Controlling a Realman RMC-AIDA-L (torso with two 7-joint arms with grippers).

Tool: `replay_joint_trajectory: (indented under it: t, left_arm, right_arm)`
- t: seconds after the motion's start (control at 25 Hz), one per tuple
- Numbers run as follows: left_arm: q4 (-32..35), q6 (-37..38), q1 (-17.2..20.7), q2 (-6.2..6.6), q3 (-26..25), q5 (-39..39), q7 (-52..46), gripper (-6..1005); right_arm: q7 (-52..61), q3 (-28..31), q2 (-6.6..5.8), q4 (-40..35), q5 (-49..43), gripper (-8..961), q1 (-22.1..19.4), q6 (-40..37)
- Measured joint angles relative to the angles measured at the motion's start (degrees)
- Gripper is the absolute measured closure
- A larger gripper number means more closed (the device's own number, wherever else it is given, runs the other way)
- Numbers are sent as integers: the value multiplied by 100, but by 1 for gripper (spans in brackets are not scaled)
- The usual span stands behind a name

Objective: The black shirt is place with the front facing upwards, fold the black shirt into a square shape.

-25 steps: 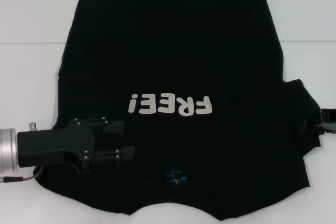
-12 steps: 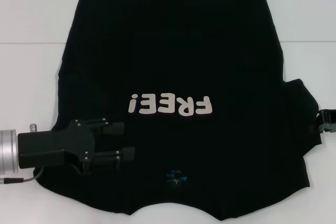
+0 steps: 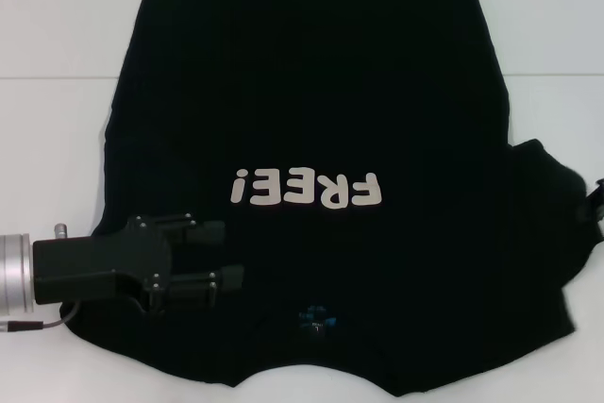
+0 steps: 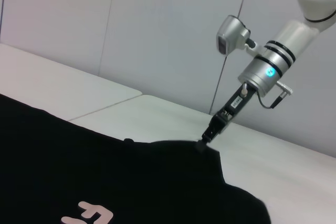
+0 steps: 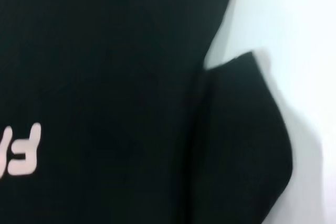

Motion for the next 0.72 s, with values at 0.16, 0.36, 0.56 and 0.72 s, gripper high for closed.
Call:
replay_joint_trajectory:
  t: [0.16,0.36,0.56,0.72]
  left_arm:
    - [0,9,20,0,0,-1,-11,291]
    - [0,-2,43,-7,0,-3,-12,291]
    - [1,-8,45,-15,-1,-5,-13,292]
    - [0,-17,44,-20,0,3,-12,292]
  right_arm:
    - [-142,179,-40,-336,233,920,-106,-179]
    - [-464,178,-46,-449,493,921,-79,-238]
    - [-778,37,65,-411,494,921,218,-209]
    - [-867,-334,198,-393,495,920,493,-118]
